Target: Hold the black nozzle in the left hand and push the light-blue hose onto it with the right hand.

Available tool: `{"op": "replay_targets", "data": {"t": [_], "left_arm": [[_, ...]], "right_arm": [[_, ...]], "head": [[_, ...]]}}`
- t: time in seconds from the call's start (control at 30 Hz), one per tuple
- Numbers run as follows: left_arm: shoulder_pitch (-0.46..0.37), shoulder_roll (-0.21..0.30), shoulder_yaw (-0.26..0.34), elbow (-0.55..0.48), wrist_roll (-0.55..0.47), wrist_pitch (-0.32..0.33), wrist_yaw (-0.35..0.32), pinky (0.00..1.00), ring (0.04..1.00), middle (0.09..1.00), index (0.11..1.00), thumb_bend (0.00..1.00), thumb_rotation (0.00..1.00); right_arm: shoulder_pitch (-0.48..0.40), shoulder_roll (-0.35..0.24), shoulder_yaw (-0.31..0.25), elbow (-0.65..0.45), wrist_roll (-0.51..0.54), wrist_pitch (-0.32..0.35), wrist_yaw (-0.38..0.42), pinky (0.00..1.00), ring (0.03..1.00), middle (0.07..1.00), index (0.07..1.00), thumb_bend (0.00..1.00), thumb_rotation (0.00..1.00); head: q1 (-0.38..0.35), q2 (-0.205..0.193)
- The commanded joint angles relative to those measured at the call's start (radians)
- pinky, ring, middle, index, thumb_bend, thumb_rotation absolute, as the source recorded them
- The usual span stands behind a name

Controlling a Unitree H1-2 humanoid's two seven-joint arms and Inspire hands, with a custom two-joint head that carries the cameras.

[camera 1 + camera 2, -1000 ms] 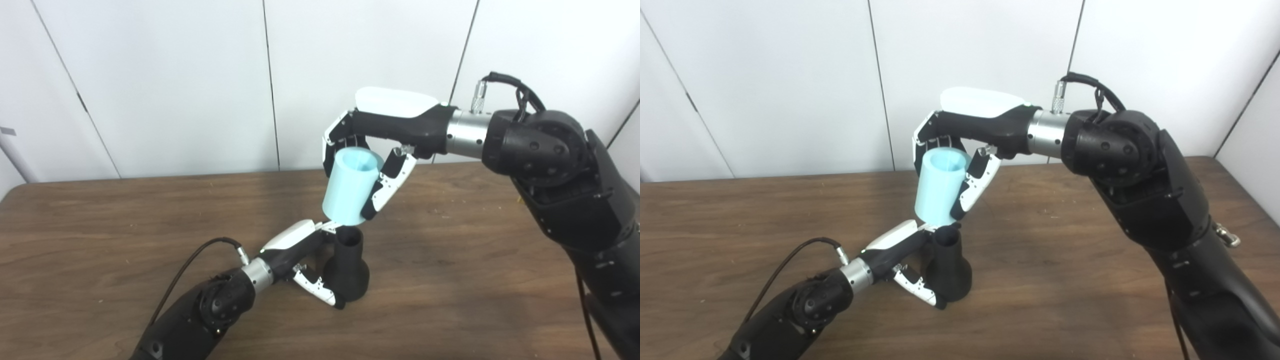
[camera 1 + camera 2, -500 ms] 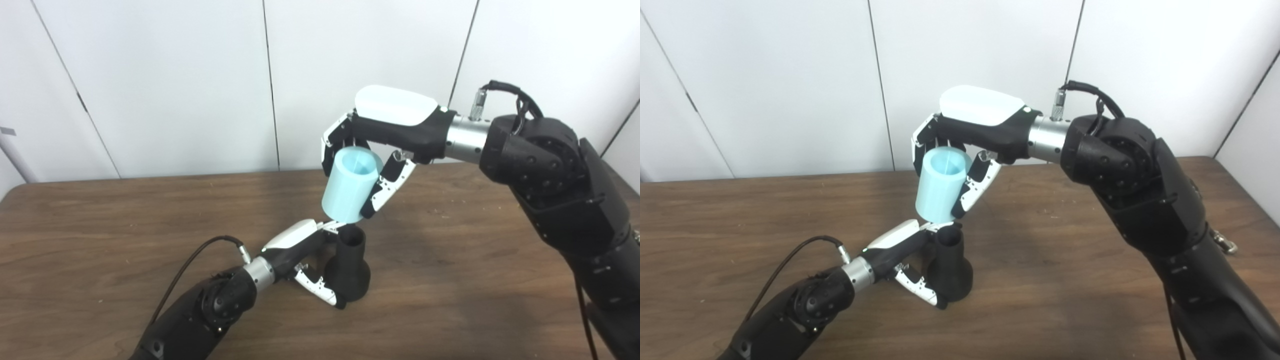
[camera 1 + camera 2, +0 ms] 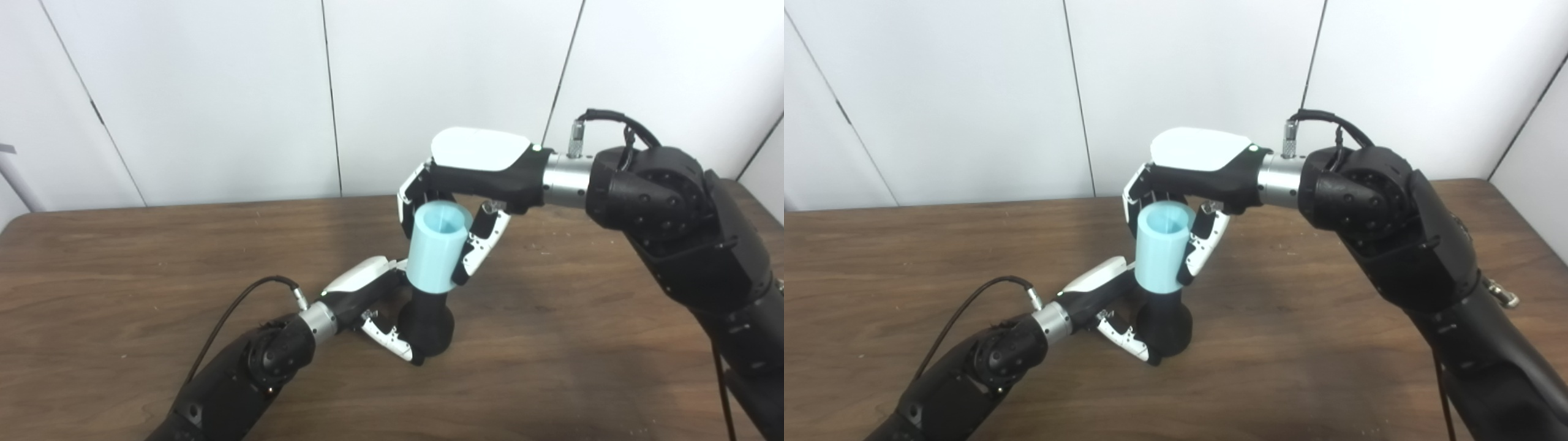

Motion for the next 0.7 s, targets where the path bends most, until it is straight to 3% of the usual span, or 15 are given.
{"op": "replay_targets", "data": {"t": [0.0, 0.33, 0.67], "left_arm": [[0.093, -0.006, -0.105, 0.052, 0.081, 0.117, -0.181, 1.0, 1.0, 0.957, 0.481, 0.52, 0.07], [0.1, -0.001, -0.104, 0.046, 0.085, 0.116, -0.177, 1.0, 1.0, 0.957, 0.481, 0.52, 0.06], [0.103, -0.003, -0.105, 0.041, 0.085, 0.121, -0.177, 1.0, 1.0, 0.956, 0.481, 0.52, 0.06]], "right_arm": [[-0.075, -0.037, -0.024, -0.019, -0.011, -0.002, -0.014, 0.36, 0.424, 0.494, 0.518, 0.5, 0.0], [-0.081, -0.054, -0.004, 0.007, -0.049, -0.057, -0.011, 0.36, 0.414, 0.473, 0.53, 0.5, 0.0], [-0.091, -0.032, -0.03, 0.014, -0.06, -0.03, -0.041, 0.36, 0.43, 0.496, 0.514, 0.5, 0.0]], "head": [[0.0, 0.003], [-0.003, 0.006], [-0.005, 0.01]]}}
